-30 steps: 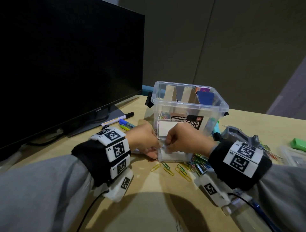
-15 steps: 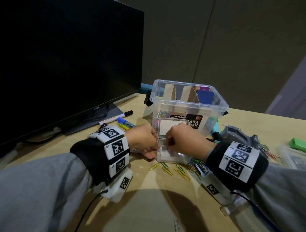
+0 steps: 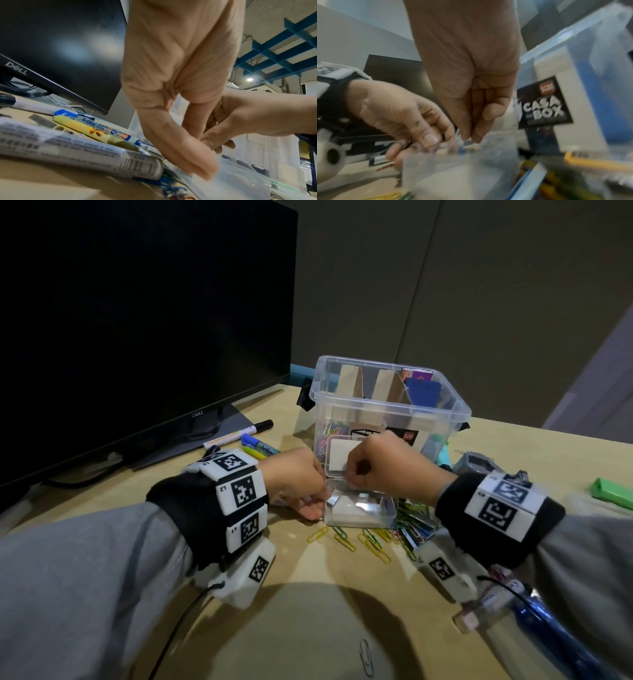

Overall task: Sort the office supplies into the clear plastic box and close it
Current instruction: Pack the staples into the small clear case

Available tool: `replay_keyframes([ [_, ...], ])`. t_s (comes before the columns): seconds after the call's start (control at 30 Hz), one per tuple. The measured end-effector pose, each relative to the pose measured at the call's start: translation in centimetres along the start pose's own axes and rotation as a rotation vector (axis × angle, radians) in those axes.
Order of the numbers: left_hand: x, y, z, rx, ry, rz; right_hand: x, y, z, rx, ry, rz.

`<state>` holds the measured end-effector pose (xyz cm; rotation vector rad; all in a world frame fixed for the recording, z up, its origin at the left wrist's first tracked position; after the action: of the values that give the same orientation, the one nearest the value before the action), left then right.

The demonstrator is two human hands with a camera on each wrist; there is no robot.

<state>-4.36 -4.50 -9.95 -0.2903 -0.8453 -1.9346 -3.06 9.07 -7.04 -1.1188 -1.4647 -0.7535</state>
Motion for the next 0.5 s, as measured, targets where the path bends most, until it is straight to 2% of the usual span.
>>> replay_keyframes([
  [0.13,0.0,-0.1,0.0,0.002,-0.014,-0.004,1.2,0.6,1.0,0.073,0.148,-0.047],
  [0.3,0.1,-0.3,-0.1,-0.004,-0.018,-0.009,0.4,1.0,-0.5,0.326,0.185,-0.084],
  [0.5,0.0,-0.3,-0.1,-0.003,-0.004,-0.003,-1.8,0.2,-1.9,0.282,0.389,-0.196],
])
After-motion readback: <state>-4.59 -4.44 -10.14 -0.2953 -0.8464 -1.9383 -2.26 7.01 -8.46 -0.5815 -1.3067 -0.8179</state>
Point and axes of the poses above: each hand's wrist, its own y-axis away from the middle knuckle, its own x-axis out of the back of the hand, z = x × y, the point moved 4 cm from there along -y, towards the middle knuckle, and after that the axes turned 5 degrees about z, right-handed, at the moved point
